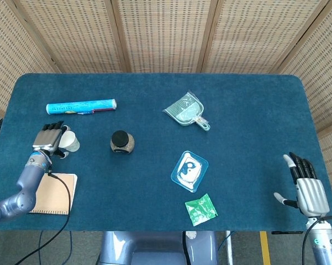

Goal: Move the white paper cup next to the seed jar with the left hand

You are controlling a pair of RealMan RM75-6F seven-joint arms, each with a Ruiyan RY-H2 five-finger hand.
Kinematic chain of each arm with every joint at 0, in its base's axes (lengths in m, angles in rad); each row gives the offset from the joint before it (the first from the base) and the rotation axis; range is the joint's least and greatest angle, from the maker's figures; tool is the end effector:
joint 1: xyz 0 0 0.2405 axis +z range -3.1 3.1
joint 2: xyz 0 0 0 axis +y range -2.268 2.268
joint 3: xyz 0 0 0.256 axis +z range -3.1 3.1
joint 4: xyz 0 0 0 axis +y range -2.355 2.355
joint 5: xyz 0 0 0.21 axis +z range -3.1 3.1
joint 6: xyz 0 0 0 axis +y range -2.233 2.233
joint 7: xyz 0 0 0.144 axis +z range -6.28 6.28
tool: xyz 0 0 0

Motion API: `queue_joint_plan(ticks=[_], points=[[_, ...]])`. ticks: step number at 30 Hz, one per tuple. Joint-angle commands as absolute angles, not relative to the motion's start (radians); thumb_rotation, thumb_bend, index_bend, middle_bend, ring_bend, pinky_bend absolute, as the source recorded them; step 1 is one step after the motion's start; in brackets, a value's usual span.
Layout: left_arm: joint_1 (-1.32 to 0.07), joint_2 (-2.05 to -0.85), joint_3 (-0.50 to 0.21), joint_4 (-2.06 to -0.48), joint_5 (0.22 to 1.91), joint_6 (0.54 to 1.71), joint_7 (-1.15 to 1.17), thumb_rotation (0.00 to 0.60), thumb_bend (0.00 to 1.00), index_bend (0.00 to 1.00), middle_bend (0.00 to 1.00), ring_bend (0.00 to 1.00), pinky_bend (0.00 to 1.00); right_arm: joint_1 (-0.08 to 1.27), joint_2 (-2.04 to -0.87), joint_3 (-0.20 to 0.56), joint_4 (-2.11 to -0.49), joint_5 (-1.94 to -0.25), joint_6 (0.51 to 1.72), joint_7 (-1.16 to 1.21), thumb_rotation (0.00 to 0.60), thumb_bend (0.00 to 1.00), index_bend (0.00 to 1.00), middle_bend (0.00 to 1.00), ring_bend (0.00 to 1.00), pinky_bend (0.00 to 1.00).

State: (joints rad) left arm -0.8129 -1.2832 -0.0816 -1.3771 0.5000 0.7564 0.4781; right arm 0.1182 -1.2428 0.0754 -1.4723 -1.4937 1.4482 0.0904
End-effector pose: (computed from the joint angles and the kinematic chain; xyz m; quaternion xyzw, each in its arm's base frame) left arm -0.2692 0.3878 0.0789 -0.6572 -0.4870 -0.1654 0.5509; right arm -0.3217 -0.1984 0.1311 0.5821 -0.4070 0.4160 0.5679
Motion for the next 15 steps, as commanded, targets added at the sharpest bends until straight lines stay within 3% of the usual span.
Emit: queue_joint_plan(ticks=[1,8,15], points=[[-0.812,-1.298,-0.078,-1.354,0.493,0.754,0.467,0.6,0.28,0.21,0.0,0.0,0.0,0.119,-1.243,0.073,-1.473,-1.494,1.444,0.087,0.6,0.0,0.0,0.0,0.0,0.0],[-0.798,-1.324,-0.081,-1.324,0.533,0.762,0.429,0.6,0.3,0.37,0.0,0.0,0.0,0.119,-1.244,0.072,-1.478,-1.493,1.444,0.082,0.6,0.0,0.0,0.0,0.0,0.0],[-0.786,-1.296,-0.095,-1.352,0.564,0.769,0.391,0.6,0.3,0.36,0.0,0.0,0.0,0.118,-1.244,0.072,-1.477,-1.492,1.444,0.082,0.6,0.0,0.0,0.0,0.0,0.0]])
